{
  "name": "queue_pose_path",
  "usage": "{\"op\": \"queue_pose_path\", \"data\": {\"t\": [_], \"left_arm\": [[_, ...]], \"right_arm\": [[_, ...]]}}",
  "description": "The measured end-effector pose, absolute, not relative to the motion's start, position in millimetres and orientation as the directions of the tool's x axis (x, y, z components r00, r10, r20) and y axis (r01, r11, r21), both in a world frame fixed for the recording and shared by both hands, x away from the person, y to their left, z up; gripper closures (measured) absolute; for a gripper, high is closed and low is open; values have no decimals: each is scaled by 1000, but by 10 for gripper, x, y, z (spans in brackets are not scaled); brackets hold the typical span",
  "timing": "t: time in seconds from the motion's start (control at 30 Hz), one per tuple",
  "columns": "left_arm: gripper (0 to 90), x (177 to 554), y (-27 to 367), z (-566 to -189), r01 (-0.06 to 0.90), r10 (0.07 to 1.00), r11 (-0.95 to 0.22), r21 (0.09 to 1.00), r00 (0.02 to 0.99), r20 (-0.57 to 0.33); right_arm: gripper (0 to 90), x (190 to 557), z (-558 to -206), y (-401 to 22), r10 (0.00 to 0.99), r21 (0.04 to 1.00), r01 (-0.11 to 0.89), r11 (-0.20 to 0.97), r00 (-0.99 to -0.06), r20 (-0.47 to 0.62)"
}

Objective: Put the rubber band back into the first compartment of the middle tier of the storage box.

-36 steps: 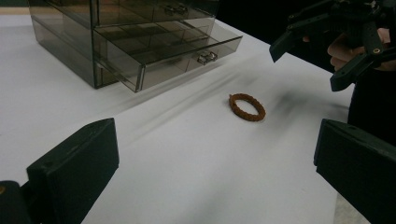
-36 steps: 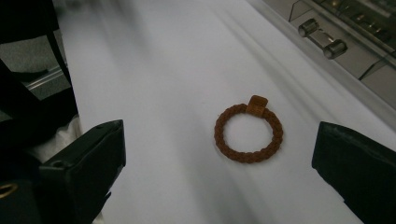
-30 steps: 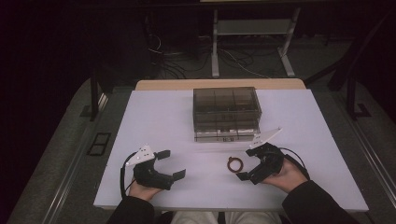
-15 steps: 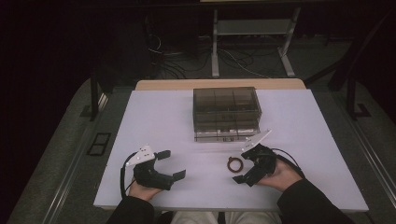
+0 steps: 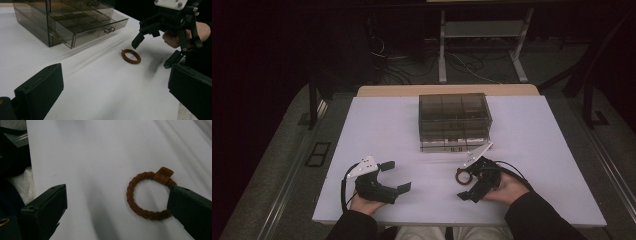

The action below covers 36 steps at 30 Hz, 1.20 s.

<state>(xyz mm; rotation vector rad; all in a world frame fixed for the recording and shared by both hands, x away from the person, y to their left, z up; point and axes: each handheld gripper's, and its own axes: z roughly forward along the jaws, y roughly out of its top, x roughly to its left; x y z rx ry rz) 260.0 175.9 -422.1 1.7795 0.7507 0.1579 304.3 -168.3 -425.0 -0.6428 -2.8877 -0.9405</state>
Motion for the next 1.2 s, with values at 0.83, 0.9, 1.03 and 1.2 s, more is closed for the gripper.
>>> {"op": "queue_pose_path", "data": {"t": [0.83,0.9,1.03,1.2], "left_arm": [[0,2601,1753,-4223,405,556,-157,901,790,-258],[0,2600,1753,-4222,405,556,-157,901,790,-258],[0,2600,1753,-4223,405,556,-157,901,790,-258],[0,2600,1753,-4223,404,555,-158,901,791,-257]], "right_arm": [[284,3088,-4319,-1620,370,532,387,753,-918,143],[333,3082,-4317,-1621,372,532,384,754,-918,137],[398,3074,-4318,-1621,373,533,376,758,-920,119],[473,3072,-4317,-1624,383,529,377,761,-918,103]]}}
